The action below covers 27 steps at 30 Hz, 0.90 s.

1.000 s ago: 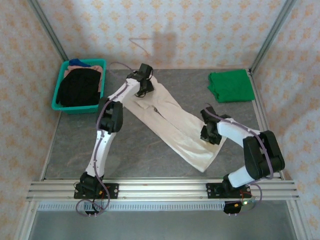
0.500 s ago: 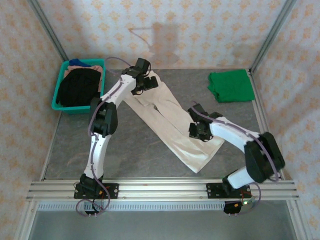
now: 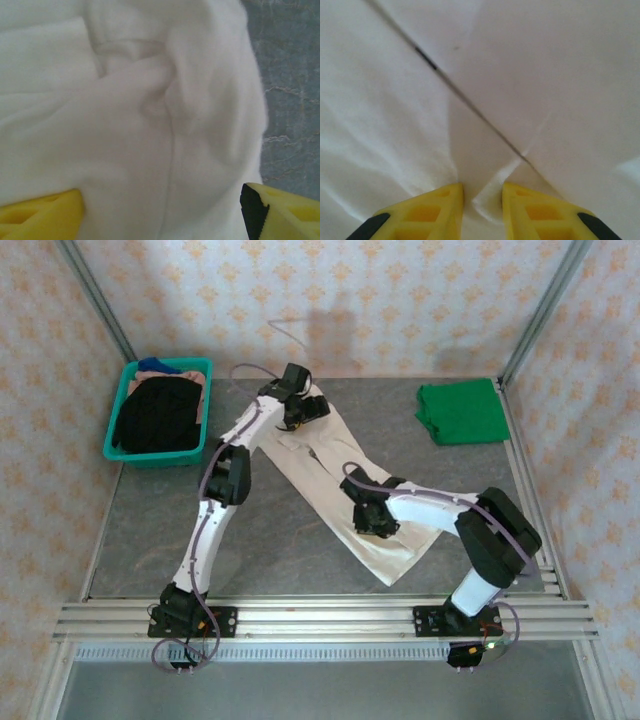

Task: Fold and stack the t-shirts

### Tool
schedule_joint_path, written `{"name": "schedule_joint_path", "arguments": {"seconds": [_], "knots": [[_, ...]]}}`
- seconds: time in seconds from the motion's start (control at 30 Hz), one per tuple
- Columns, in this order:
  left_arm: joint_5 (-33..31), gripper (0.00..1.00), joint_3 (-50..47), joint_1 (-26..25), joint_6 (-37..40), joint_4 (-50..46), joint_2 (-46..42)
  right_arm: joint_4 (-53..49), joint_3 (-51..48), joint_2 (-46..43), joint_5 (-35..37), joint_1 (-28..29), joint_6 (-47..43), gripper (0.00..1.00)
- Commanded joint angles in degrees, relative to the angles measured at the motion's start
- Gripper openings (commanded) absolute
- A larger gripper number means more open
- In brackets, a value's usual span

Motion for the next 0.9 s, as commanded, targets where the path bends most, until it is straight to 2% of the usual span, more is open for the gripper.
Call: {"name": "schedule_joint_path", "arguments": {"seconds": [0.0,0.07,0.27,0.33,0.4,0.5,0.63,0.7,0.77,0.87], "knots": [[8.7,0.83,8.5,-1.8,0.1,-4.3,9.0,-0.2,3.4,3.7,0.1,4.4,6.1,0.27],[10.7,0.82,12.6,-2.2,-0.4,-3.8,10.8,-1.1,7.0,6.5,0.3,7.7,7.5,0.27],[12.3,0.87,12.7,-3.1,-0.8,1.6,8.0,0.0,16.7,14.2,-1.7,13.7,9.0,0.26],[12.9,0.90,14.2,-2.4,-0.6,0.6,6.3,0.3,20.5,15.5,-1.8,15.2,8.4,0.25],[12.0,0.93,14.0,-1.1,0.2,-2.0,3.2,-0.9,22.9,14.7,-0.8,15.7,7.8,0.25],[9.4,1.00,11.0,0.9,2.3,-5.2,-3.2,-0.8,21.2,9.4,1.9,15.7,7.5,0.28],[7.3,1.00,2.7,2.0,6.5,-8.6,-12.2,-5.5,15.0,-0.3,9.3,14.9,7.7,0.41],[6.9,1.00,-3.4,1.9,8.1,-10.6,-17.0,-6.7,9.4,-5.2,10.4,13.5,8.3,0.45],[5.8,1.00,-13.4,1.7,8.3,-11.3,-24.2,-7.3,3.6,-9.7,10.3,12.0,8.9,0.51],[2.3,1.00,-37.3,0.4,7.7,-5.8,-40.6,-8.8,-2.8,-15.1,9.0,11.2,9.7,0.57]]}}
